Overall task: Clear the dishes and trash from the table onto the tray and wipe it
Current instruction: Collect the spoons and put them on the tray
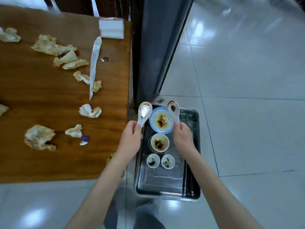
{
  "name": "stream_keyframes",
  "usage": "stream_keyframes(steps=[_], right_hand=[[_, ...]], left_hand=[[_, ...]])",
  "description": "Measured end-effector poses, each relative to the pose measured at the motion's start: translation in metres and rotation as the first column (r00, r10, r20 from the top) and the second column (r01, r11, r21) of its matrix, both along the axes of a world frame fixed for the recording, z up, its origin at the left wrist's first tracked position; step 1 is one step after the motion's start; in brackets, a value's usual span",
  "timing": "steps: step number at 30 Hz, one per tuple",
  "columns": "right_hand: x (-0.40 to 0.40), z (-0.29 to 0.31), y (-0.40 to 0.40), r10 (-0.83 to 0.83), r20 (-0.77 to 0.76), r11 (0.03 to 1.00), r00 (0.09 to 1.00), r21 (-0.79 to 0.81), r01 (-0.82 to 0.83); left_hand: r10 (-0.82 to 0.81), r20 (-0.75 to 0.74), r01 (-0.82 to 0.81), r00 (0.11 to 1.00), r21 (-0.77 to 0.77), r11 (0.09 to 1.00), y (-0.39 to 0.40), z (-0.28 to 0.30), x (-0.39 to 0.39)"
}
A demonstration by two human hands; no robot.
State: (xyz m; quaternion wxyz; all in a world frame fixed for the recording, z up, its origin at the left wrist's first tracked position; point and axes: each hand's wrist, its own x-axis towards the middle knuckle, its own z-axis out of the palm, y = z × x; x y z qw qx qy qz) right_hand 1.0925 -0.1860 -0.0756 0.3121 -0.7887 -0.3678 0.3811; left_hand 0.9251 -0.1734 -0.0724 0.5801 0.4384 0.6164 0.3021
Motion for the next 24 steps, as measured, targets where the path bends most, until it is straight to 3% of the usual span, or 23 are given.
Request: stream_keyframes(steps=[10,16,24], right_hand=[[0.078,-0.097,-0.064,-0.143,0.043,0.978,0.989,-0.15,0.148],[0.097,-0.163,-0.067,-0.135,0.059,0.971,0.989,-0.189,0.143],[0.121,-0.242,-0.057,-0.246,0.019,0.938,0.969,-0.245,0.244]], left_hand=[[-0.016,-0.043,0.012,0.999,-0.082,0.997,-0.033,-0.067,0.071],[-0.015,-0.057,0.006,0.998,-0.163,0.987,-0.03,-0.125,0.103],[-0.049,-0.068,0.034,0.996,-0.214,0.976,-0.025,-0.185,0.13]])
